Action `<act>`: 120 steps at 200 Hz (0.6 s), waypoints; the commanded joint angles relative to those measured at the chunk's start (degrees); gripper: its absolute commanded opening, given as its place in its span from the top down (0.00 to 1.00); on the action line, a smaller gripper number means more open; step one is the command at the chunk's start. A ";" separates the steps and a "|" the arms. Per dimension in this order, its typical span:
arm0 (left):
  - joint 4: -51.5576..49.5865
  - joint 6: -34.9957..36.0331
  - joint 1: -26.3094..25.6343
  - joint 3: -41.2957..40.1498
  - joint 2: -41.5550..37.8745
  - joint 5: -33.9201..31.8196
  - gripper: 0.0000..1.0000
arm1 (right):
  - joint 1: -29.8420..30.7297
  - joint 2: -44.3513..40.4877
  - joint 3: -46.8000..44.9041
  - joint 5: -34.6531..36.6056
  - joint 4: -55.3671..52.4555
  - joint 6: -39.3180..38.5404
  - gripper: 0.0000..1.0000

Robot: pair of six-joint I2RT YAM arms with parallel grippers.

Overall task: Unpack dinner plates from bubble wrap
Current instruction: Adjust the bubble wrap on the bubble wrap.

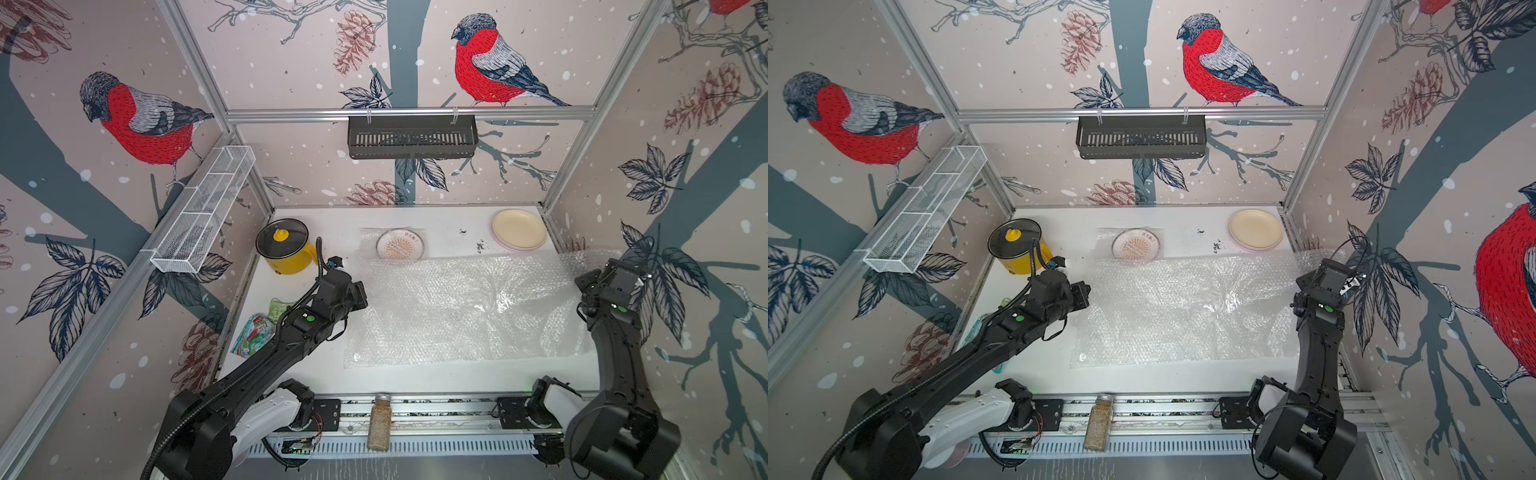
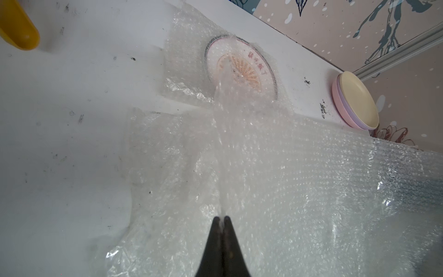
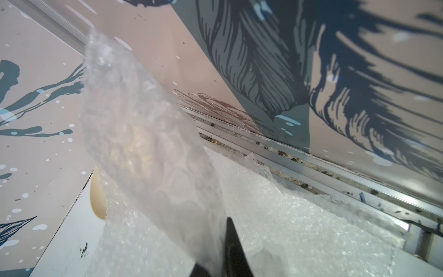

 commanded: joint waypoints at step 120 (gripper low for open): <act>5.75 -3.32 3.43 0.27 13.81 -2.84 1.00 | 0.44 18.50 0.87 -6.97 10.87 1.69 0.58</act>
